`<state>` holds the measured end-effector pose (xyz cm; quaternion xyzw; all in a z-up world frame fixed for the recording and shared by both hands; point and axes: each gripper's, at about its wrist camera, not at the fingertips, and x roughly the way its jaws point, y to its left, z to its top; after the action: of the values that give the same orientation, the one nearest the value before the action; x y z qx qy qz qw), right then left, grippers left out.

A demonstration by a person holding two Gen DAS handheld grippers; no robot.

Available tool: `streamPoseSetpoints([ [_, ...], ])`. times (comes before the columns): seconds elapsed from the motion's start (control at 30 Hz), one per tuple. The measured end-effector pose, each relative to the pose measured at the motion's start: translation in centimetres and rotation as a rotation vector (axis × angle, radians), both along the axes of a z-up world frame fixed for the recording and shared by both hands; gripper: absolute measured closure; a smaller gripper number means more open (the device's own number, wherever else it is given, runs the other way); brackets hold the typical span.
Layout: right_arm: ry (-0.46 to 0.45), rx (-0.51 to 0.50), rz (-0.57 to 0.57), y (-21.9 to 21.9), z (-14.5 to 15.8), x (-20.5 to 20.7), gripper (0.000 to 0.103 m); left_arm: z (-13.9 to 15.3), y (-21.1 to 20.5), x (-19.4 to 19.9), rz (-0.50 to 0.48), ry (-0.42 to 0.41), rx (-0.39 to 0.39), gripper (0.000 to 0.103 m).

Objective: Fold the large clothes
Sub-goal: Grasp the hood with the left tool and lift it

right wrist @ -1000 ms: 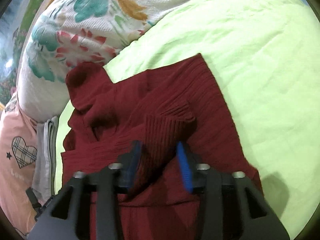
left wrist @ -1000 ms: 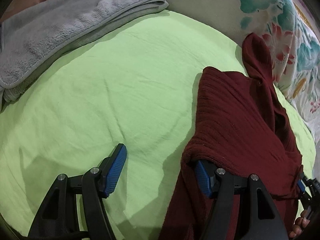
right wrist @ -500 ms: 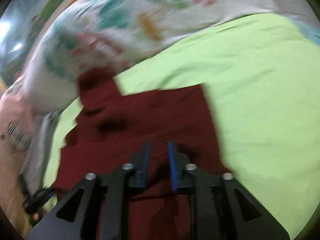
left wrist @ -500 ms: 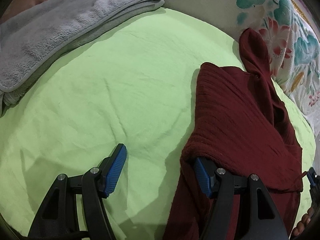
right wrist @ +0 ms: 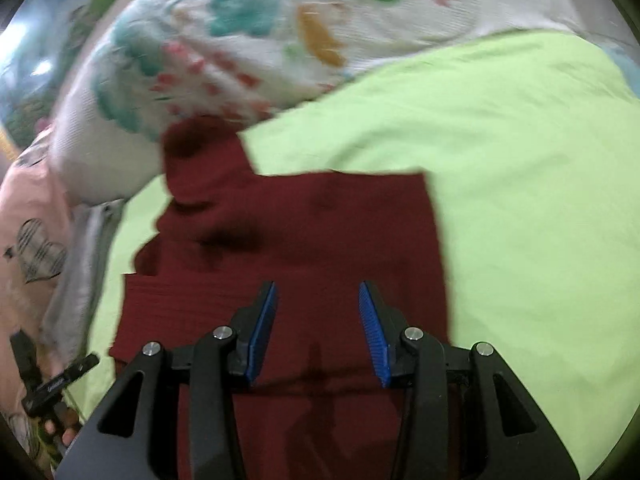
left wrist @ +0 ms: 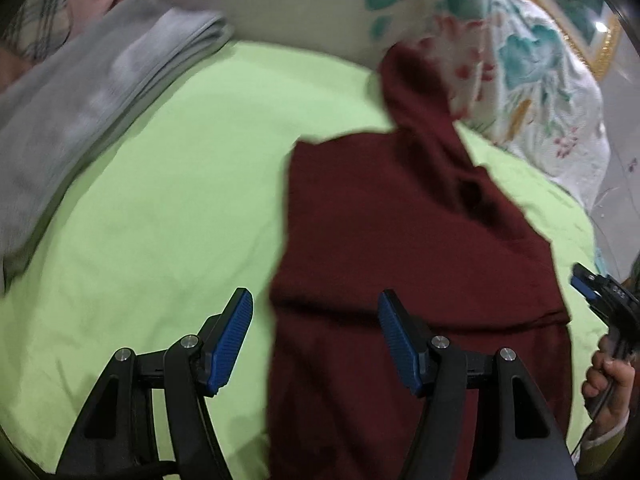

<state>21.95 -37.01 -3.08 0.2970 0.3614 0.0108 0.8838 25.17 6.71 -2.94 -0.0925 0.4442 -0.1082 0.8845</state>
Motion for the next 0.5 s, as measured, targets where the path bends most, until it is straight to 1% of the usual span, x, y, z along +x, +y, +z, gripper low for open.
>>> streamPoseSetpoints([
  [0.07,-0.041,-0.002,0.065,1.3,1.1,2.1,0.059,1.0,-0.8,1.4,-0.001,-0.014,-0.009,0.037],
  [0.17,-0.076,-0.064,0.158,3.8,2.6,6.0,0.059,2.5,-2.1,4.8,0.027,-0.041,-0.001,0.037],
  [0.2,-0.089,-0.088,0.205,5.0,3.2,7.8,0.058,2.8,-2.4,6.3,0.036,-0.039,0.0,0.037],
  [0.27,-0.088,-0.128,0.259,6.7,3.7,10.1,0.057,3.2,-2.6,9.2,0.039,-0.032,-0.015,0.037],
  [0.3,-0.084,-0.161,0.287,7.7,3.8,11.9,0.055,3.4,-2.8,10.8,0.043,-0.031,-0.019,0.037],
  [0.37,-0.086,-0.189,0.327,8.8,3.7,15.0,0.054,3.5,-3.5,14.3,0.054,-0.03,-0.016,0.037],
  [0.43,-0.075,-0.203,0.325,9.2,3.4,18.0,0.054,3.4,-3.8,17.9,0.067,-0.011,-0.014,0.037],
  [0.5,-0.072,-0.177,0.336,9.3,3.1,21.2,0.054,3.0,-3.7,20.5,0.078,0.008,-0.023,0.037],
])
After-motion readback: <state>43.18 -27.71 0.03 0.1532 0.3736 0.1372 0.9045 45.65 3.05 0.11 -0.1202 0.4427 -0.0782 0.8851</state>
